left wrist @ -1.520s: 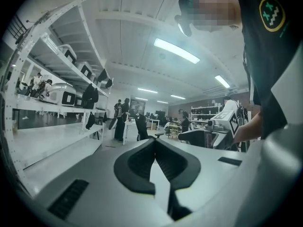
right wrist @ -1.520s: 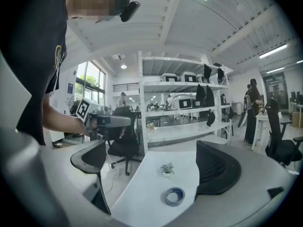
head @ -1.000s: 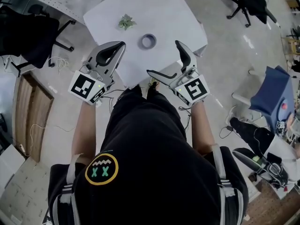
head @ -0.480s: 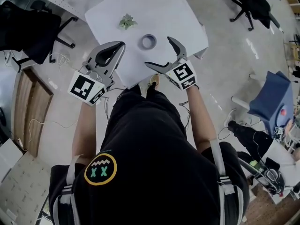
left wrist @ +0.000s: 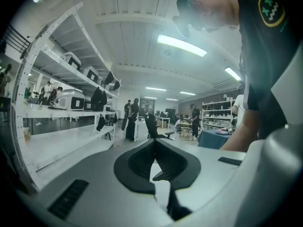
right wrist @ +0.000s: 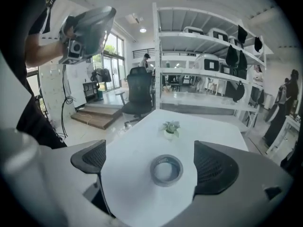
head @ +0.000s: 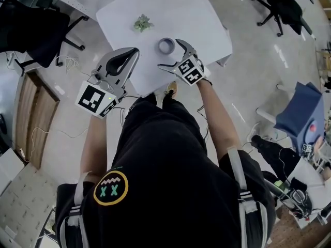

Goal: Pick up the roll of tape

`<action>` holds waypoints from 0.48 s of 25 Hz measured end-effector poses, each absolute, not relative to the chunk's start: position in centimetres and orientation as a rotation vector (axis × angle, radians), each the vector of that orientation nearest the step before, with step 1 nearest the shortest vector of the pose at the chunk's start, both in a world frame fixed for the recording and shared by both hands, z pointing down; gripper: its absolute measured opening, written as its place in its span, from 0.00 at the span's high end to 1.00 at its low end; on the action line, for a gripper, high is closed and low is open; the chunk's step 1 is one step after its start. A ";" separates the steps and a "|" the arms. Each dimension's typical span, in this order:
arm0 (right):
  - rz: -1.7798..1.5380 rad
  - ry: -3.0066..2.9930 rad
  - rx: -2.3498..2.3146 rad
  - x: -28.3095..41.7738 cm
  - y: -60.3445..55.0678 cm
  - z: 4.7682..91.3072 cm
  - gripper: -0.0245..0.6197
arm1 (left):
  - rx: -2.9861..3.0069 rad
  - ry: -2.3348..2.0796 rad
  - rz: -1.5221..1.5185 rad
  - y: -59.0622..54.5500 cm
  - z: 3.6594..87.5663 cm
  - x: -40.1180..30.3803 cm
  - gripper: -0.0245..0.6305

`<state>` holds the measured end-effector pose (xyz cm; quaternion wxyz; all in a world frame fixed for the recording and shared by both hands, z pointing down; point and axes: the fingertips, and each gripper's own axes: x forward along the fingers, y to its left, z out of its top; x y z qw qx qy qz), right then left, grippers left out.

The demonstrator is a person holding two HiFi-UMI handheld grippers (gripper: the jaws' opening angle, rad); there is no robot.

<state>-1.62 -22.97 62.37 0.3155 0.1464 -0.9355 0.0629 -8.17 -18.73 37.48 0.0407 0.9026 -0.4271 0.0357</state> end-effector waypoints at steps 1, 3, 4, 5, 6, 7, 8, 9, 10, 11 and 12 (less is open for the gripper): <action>0.160 -2.443 0.367 -1.7 -23.1 63.2 0.04 | 2.762 -1.313 0.111 -18.7 37.5 -8.2 0.94; 0.142 -2.398 0.327 -1.9 -23.3 65.0 0.04 | 2.756 -1.322 0.114 -18.6 37.4 -8.3 0.94; 0.135 -2.380 0.308 -2.1 -23.4 65.8 0.04 | 2.753 -1.327 0.116 -18.5 37.4 -8.5 0.94; 0.133 -2.363 0.291 -2.3 -23.5 66.5 0.04 | 2.750 -1.332 0.117 -18.5 37.4 -8.6 0.94; 0.133 -2.343 0.275 -2.5 -23.5 67.3 0.04 | 2.747 -1.337 0.117 -18.4 37.4 -8.8 0.94; 0.137 -2.318 0.260 -2.6 -23.6 68.2 0.05 | 2.744 -1.341 0.119 -18.3 37.4 -8.9 0.94; 0.142 -2.290 0.245 -2.6 -23.6 69.2 0.05 | 2.740 -1.344 0.121 -18.3 37.4 -9.1 0.94; 0.146 -2.263 0.228 -2.7 -23.5 70.1 0.05 | 2.736 -1.347 0.125 -18.3 37.4 -9.3 0.94; 0.147 -2.237 0.208 -2.7 -23.4 71.0 0.05 | 2.732 -1.350 0.129 -18.3 37.5 -9.4 0.94; 0.144 -2.211 0.185 -2.7 -23.3 71.8 0.06 | 2.727 -1.352 0.133 -18.2 37.5 -9.5 0.94; 0.137 -2.189 0.161 -2.7 -23.1 72.5 0.06 | 2.723 -1.356 0.136 -18.1 37.5 -9.6 0.94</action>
